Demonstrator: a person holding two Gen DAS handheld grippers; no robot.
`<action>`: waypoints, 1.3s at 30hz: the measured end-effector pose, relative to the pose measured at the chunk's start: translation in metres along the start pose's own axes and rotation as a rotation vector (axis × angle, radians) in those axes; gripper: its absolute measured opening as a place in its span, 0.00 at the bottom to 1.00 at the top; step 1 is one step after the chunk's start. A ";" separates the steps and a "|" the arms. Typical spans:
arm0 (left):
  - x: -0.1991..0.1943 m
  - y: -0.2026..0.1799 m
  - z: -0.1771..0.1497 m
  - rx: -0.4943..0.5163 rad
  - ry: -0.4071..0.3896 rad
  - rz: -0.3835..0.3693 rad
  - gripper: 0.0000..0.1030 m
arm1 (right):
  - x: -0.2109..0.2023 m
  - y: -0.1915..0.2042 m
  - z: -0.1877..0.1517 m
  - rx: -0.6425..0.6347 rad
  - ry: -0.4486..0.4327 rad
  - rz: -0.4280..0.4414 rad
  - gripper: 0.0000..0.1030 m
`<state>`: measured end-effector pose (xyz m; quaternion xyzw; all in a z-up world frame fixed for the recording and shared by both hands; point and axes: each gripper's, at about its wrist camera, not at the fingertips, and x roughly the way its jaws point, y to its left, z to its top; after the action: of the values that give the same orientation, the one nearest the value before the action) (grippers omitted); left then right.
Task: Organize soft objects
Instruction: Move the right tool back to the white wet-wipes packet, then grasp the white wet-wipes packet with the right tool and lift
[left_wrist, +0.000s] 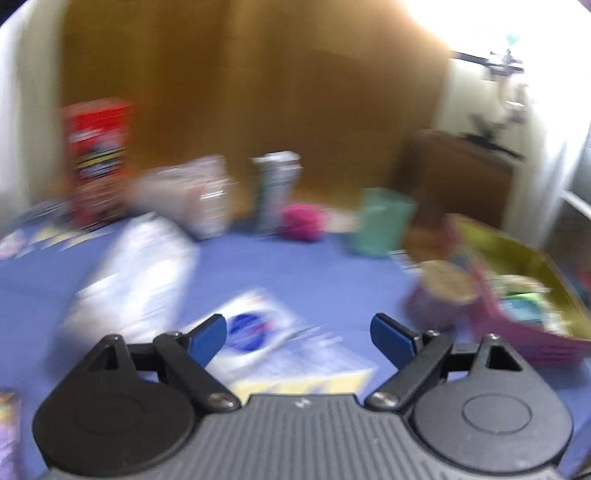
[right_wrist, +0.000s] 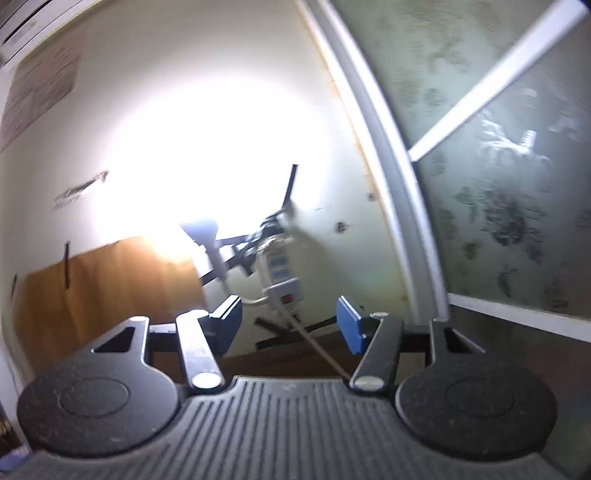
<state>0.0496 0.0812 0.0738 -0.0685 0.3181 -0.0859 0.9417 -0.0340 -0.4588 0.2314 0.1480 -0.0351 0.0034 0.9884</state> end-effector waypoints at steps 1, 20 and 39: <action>-0.003 0.014 -0.008 -0.024 0.005 0.021 0.86 | 0.008 0.012 -0.006 -0.021 0.031 0.024 0.58; -0.014 0.083 -0.071 -0.267 0.009 -0.098 0.86 | 0.225 0.339 -0.316 -0.236 0.922 0.540 0.52; 0.029 0.046 -0.056 -0.209 0.101 -0.197 0.72 | 0.114 0.251 -0.316 -0.195 0.891 0.625 0.41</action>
<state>0.0440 0.1161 0.0043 -0.1924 0.3641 -0.1475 0.8992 0.0966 -0.1268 0.0115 0.0224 0.3441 0.3555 0.8688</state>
